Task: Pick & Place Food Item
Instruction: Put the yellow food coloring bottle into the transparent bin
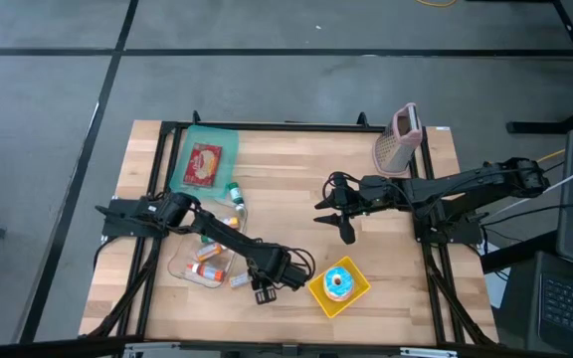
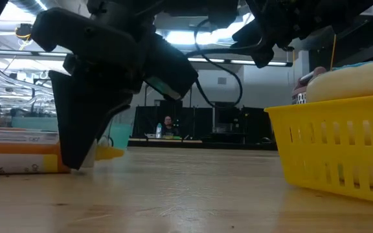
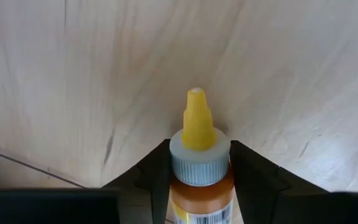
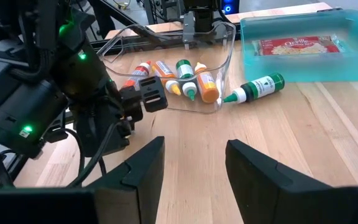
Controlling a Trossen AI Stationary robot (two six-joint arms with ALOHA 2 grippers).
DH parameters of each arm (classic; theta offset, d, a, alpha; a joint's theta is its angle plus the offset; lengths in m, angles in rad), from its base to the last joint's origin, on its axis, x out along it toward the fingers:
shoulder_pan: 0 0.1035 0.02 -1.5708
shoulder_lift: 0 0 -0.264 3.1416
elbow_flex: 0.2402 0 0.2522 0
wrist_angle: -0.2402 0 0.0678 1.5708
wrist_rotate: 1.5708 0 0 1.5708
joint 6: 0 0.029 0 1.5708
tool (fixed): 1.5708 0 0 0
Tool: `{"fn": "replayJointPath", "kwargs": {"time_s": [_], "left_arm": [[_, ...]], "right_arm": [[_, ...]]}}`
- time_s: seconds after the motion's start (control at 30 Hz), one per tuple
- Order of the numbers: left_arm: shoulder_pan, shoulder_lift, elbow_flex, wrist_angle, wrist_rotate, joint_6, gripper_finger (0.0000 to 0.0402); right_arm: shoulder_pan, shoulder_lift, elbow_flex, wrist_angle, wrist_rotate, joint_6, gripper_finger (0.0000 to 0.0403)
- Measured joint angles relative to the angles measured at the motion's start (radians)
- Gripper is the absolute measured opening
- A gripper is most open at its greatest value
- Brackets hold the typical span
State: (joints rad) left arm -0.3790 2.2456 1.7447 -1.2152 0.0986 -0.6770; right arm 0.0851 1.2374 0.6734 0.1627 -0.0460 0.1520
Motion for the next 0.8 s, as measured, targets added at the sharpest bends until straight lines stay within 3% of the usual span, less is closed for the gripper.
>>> {"fn": "replayJointPath", "kwargs": {"time_s": [0.2, 0.4, 0.8], "left_arm": [[0.001, 0.000, 0.020, 0.022, -0.023, 0.032, 0.0130], [0.001, 0.000, 0.100, 0.004, -0.126, 0.044, 0.0115], [0.001, -0.001, 0.419, -0.364, -0.478, 0.066, 0.0114]], "right_arm": [[0.000, 0.000, 0.000, 0.000, 0.000, 0.000, 0.0168], [0.000, 0.000, 0.000, 0.000, 0.000, 0.000, 0.0168], [0.000, 0.000, 0.000, 0.000, -0.001, 0.000, 0.0168]]}}
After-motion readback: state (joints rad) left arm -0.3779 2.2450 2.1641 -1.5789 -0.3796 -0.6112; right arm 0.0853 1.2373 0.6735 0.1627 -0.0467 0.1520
